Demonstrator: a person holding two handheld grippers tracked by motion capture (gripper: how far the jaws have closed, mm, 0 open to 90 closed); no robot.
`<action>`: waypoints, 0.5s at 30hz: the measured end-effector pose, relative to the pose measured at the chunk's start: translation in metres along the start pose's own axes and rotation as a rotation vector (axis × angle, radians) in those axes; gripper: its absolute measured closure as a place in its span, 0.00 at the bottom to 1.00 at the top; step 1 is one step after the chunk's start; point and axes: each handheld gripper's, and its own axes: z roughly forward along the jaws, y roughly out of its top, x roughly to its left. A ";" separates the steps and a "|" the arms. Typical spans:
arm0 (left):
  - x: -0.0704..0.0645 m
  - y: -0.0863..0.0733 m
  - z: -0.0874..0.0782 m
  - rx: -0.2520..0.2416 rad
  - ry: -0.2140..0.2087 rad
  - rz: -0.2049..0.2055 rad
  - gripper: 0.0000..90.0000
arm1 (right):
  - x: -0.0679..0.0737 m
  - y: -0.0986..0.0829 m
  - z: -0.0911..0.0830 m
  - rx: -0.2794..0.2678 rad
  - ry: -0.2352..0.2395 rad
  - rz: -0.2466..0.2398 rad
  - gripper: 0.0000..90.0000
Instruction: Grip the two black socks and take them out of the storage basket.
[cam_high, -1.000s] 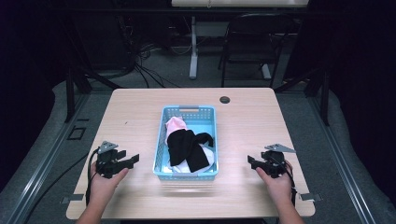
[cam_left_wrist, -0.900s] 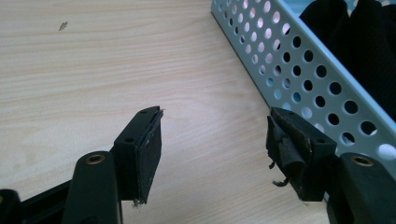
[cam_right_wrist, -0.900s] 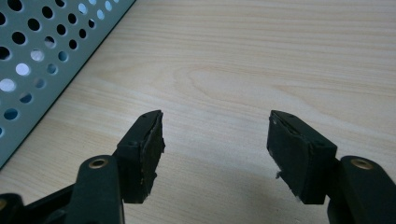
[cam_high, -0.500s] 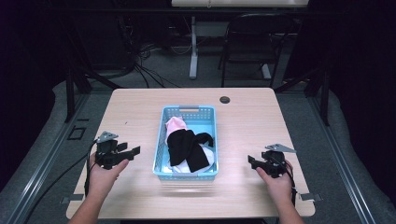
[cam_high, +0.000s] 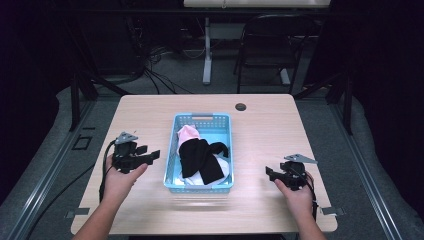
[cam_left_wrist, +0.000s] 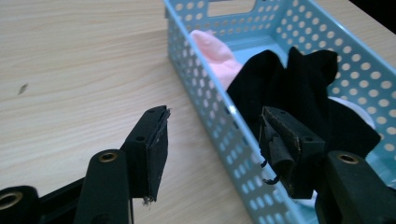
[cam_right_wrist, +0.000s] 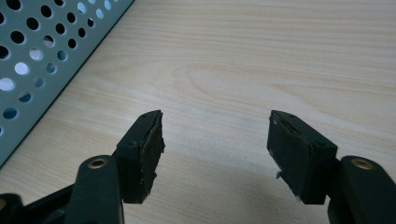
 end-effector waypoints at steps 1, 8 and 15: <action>-0.007 0.005 0.005 0.005 -0.014 0.013 0.47 | 0.000 0.000 0.000 0.000 0.000 0.000 0.40; -0.029 0.020 0.020 0.019 -0.053 0.055 0.52 | -0.001 0.000 0.000 0.002 0.004 -0.001 0.40; -0.052 0.037 0.038 0.026 -0.105 0.072 0.54 | -0.002 0.000 0.000 -0.004 0.003 0.003 0.40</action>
